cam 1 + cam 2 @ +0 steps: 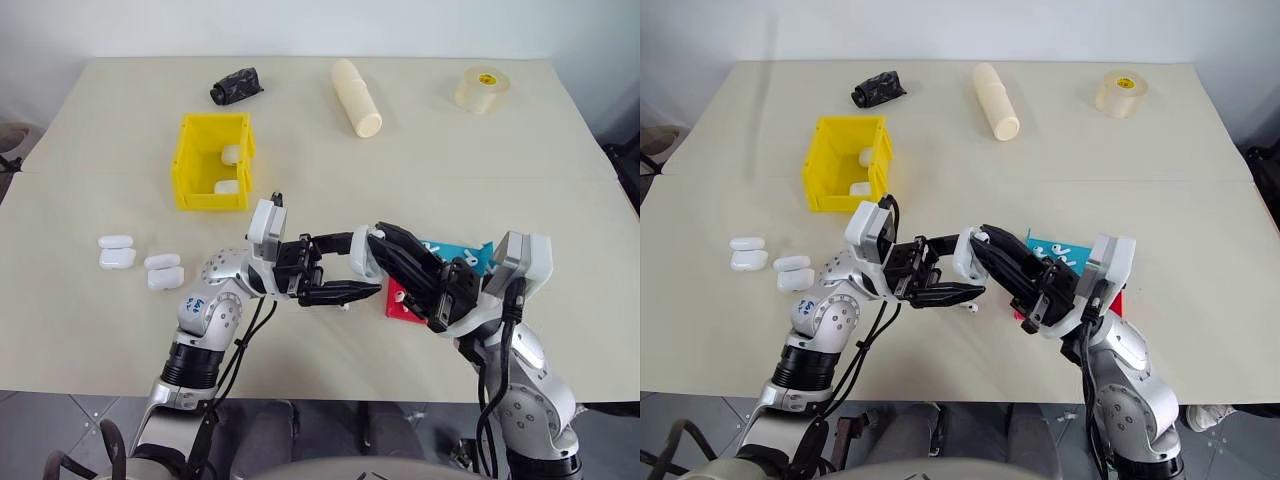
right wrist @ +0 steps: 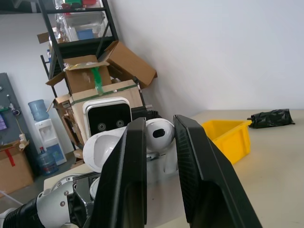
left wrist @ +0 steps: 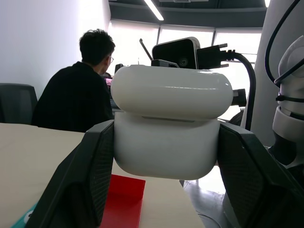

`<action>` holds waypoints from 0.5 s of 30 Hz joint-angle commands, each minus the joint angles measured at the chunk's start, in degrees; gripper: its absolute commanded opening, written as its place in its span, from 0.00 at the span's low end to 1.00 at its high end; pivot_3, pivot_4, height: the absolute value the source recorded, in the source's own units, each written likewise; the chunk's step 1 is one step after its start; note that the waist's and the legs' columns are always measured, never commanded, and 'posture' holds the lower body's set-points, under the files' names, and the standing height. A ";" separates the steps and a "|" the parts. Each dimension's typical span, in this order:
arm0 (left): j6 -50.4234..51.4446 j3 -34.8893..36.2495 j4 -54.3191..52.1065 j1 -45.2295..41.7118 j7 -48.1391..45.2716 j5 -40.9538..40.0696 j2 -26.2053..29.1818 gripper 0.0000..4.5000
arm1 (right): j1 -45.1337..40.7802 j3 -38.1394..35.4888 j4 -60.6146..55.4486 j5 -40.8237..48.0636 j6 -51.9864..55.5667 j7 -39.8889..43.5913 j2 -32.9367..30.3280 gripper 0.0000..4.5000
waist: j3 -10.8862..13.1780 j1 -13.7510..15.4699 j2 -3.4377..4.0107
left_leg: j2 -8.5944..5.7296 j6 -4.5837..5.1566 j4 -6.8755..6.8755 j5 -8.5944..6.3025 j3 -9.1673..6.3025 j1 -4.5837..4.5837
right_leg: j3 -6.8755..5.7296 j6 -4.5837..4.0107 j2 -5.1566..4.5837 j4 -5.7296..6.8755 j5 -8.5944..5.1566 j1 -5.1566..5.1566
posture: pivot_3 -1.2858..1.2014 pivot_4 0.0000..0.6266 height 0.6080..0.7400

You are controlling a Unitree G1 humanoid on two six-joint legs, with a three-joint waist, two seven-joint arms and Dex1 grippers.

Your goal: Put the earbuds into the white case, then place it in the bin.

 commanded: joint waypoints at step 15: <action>-5.09 1.38 0.51 0.09 -2.00 1.50 0.87 0.63 | 5.18 -12.76 -4.29 9.92 5.40 0.57 -11.18 0.99 | 0.00 0.37 -0.01 | 0.00 0.01 0.00 -0.01 0.00 -0.02 | -0.01 0.00 -0.03 -0.05 0.00 0.02 | 0.52 0.24 1.00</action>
